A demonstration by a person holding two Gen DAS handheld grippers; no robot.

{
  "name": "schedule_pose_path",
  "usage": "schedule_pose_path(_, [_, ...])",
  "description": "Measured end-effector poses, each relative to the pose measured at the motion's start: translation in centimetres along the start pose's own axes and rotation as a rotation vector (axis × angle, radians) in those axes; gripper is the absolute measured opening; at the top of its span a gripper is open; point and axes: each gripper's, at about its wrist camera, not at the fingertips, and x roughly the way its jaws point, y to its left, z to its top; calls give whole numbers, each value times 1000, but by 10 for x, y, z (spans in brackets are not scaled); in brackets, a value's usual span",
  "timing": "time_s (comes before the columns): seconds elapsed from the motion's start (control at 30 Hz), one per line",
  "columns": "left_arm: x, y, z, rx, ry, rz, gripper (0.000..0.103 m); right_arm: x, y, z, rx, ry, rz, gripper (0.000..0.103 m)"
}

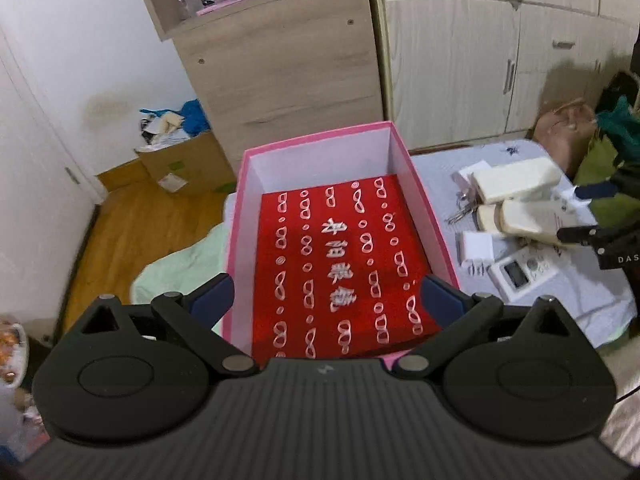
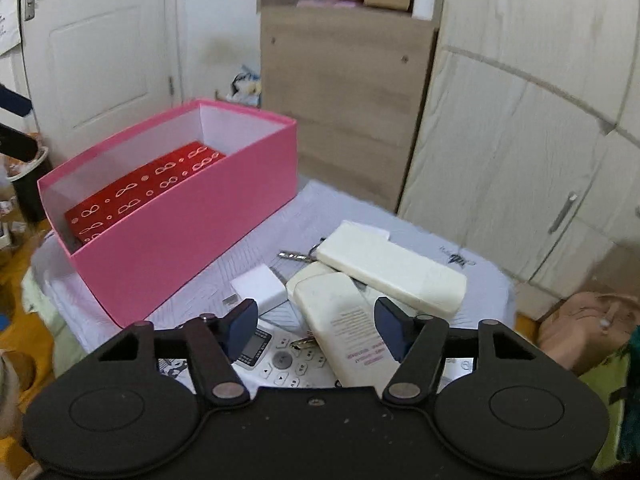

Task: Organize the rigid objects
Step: 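Clamp the pink box wall with the left gripper while the right tool approaches the remotes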

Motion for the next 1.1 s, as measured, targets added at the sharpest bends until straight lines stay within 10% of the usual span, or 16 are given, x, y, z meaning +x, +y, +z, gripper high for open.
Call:
schedule_pose_path(0.2, [54, 46, 4, -49, 15, -88, 98, 36, -2, 8, -85, 105, -65, 63])
schedule_pose_path(0.47, [120, 89, 11, -11, 94, 100, 83, 56, -11, 22, 11, 174, -112, 69])
schedule_pose_path(0.57, [137, 109, 11, -127, 112, 34, 83, 64, -6, 38, 59, 223, -134, 70])
schedule_pose_path(0.7, [148, 114, 12, -176, 146, -27, 48, 65, 28, 73, -148, 241, -243, 70])
schedule_pose_path(0.87, [154, 115, 0, -153, 186, -49, 5, 55, 33, 84, -167, 217, -150, 69])
schedule_pose_path(1.1, [158, 119, 3, -214, 156, -109, 2, 65, -7, 51, -91, 266, 9, 65])
